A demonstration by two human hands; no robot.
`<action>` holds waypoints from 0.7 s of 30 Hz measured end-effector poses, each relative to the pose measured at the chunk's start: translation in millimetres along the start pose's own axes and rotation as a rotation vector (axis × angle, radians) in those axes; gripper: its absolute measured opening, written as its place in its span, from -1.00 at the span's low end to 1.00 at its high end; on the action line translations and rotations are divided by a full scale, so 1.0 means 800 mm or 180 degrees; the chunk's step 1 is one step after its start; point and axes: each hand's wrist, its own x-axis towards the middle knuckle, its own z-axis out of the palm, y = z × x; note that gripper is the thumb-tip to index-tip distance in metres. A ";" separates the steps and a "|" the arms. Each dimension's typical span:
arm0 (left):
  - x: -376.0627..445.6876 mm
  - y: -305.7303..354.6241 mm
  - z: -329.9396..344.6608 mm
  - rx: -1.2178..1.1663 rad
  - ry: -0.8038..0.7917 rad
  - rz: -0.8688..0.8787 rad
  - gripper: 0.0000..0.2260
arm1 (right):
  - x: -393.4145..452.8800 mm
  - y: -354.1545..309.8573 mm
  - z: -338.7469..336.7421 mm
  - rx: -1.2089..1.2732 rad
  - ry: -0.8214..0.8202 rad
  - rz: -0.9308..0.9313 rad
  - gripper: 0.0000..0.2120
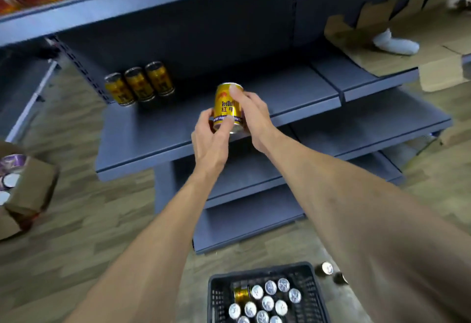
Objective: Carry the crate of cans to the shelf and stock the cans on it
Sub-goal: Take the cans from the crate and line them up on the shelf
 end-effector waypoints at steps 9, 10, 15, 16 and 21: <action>0.095 -0.017 -0.014 0.1236 0.0216 0.0397 -0.48 | 0.080 -0.011 0.045 -0.0594 0.0084 -0.0306 -0.78; 0.109 -0.019 -0.015 0.1232 0.0219 0.0366 -0.49 | 0.091 -0.012 0.050 -0.0616 0.0082 -0.0365 -0.80; 0.155 -0.044 -0.014 0.1158 0.0236 0.0065 -0.49 | 0.132 0.001 0.082 -0.0928 0.0058 -0.0507 -0.75; 0.161 -0.053 -0.010 0.1150 0.0261 0.0001 -0.51 | 0.137 0.008 0.086 -0.0961 0.0027 -0.0498 -0.73; 0.194 -0.072 0.010 0.1030 0.0560 -0.0150 -0.73 | 0.170 0.027 0.088 -0.1226 0.0013 -0.0904 -0.64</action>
